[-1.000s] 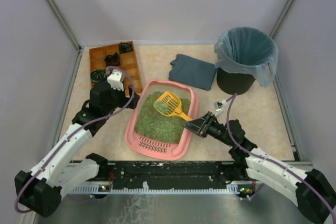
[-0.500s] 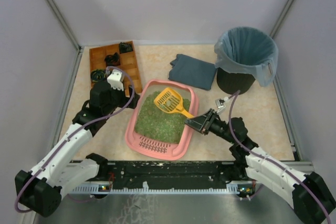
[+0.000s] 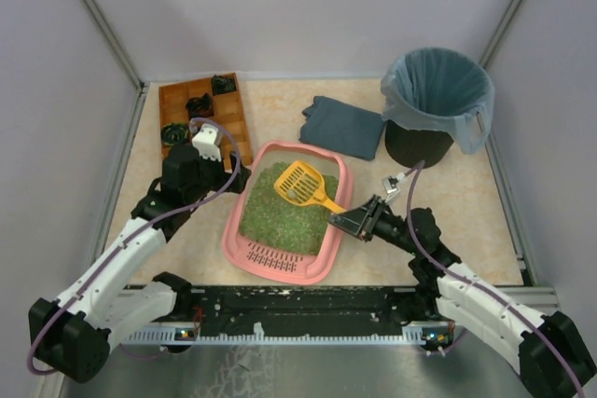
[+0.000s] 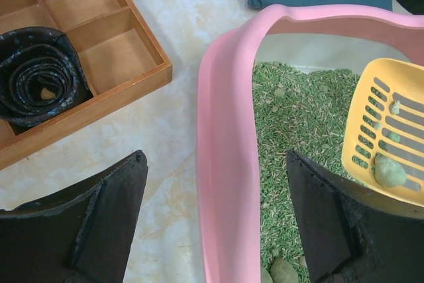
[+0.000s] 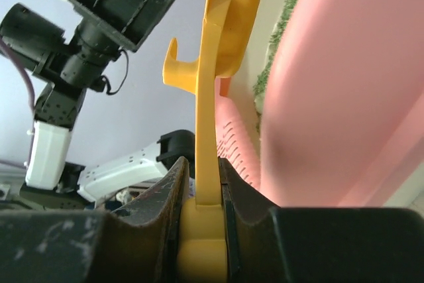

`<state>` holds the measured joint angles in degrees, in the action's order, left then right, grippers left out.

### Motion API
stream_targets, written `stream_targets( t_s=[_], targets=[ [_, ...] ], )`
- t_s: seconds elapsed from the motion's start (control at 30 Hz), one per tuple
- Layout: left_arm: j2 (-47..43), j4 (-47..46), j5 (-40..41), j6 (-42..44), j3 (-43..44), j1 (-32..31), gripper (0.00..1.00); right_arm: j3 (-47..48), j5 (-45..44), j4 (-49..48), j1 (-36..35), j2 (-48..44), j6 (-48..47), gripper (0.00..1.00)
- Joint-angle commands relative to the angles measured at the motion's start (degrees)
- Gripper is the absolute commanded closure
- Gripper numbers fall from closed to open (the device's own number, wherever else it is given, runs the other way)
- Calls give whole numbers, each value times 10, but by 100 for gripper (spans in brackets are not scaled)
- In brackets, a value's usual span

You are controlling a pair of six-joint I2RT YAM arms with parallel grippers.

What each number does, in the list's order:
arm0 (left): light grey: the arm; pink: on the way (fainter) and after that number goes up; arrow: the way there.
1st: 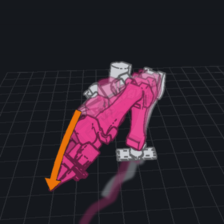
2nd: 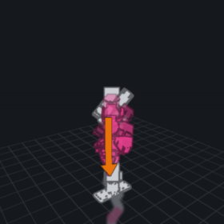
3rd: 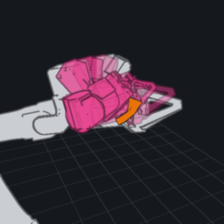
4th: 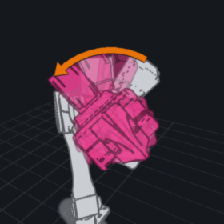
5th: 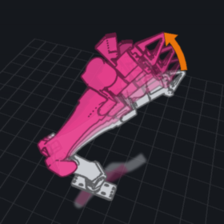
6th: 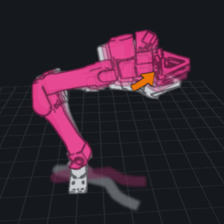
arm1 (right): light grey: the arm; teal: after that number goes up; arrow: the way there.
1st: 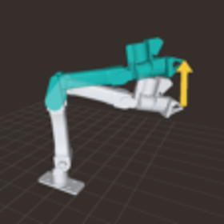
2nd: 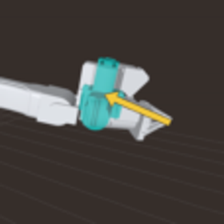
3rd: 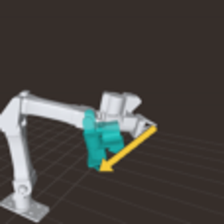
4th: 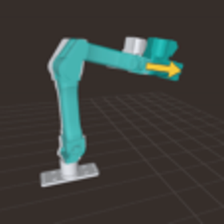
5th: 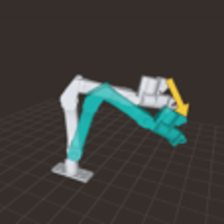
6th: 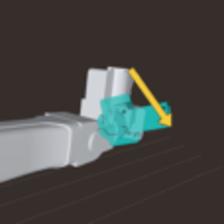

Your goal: Clean the litter box

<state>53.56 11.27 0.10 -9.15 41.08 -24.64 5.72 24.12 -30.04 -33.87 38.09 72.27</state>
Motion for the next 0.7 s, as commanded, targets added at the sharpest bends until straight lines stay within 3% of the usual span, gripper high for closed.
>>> stream_targets(
  t_s=[0.0,0.13,0.3,0.43,0.53,0.6,0.67],
  targets=[
    [-3,-19,-15,-4,-4,0,10,17,-50,68,18,-56,-8,100],
    [-2,-21,-21,-5,-8,0,10,16,41,-37,5,9,-6,100],
    [9,-16,-27,-2,1,0,10,-32,-38,-20,11,-42,45,100],
    [7,-26,-33,-4,-7,-1,10,31,58,7,-5,10,-32,100],
    [18,-20,-37,1,4,0,10,12,-21,81,22,-57,2,100],
    [20,-9,-36,0,9,0,10,-10,-40,25,21,-71,29,100],
    [18,-17,-38,-3,2,0,10,20,45,-12,9,-20,-3,100]
  ],
)
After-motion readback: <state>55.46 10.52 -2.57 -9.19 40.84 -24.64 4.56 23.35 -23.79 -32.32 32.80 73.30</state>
